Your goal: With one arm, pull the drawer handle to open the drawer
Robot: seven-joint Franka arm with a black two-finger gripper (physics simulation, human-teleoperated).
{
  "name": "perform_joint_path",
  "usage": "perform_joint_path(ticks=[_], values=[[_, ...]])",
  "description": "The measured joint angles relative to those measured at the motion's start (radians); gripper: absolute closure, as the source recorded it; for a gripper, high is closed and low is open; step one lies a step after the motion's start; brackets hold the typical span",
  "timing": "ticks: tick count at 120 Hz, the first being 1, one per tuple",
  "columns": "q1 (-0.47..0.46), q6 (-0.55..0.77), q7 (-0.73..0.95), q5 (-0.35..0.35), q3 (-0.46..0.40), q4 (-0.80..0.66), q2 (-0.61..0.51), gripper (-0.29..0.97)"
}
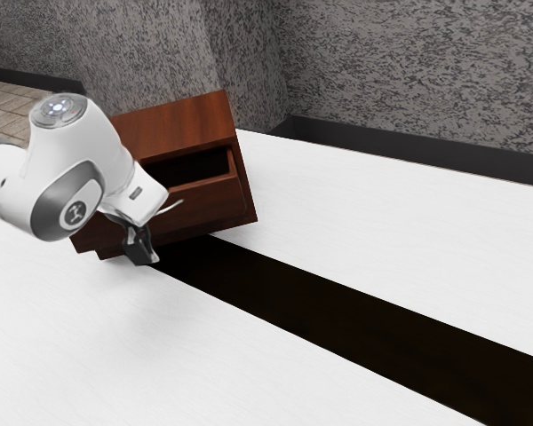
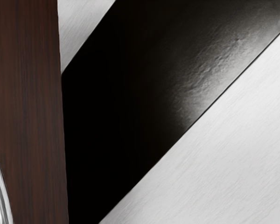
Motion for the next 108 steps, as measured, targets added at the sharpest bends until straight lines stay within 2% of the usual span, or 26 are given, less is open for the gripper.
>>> perform_joint_path(ticks=[56, 80, 108], values=[[-0.045, 0.002, -0.012, 0.004, 0.000, -0.110, -0.107, 0.00], [-0.050, -0.013, -0.026, -0.019, 0.001, -0.105, -0.120, 0.03], [-0.051, -0.049, -0.039, -0.027, -0.001, -0.076, -0.168, 0.01]])
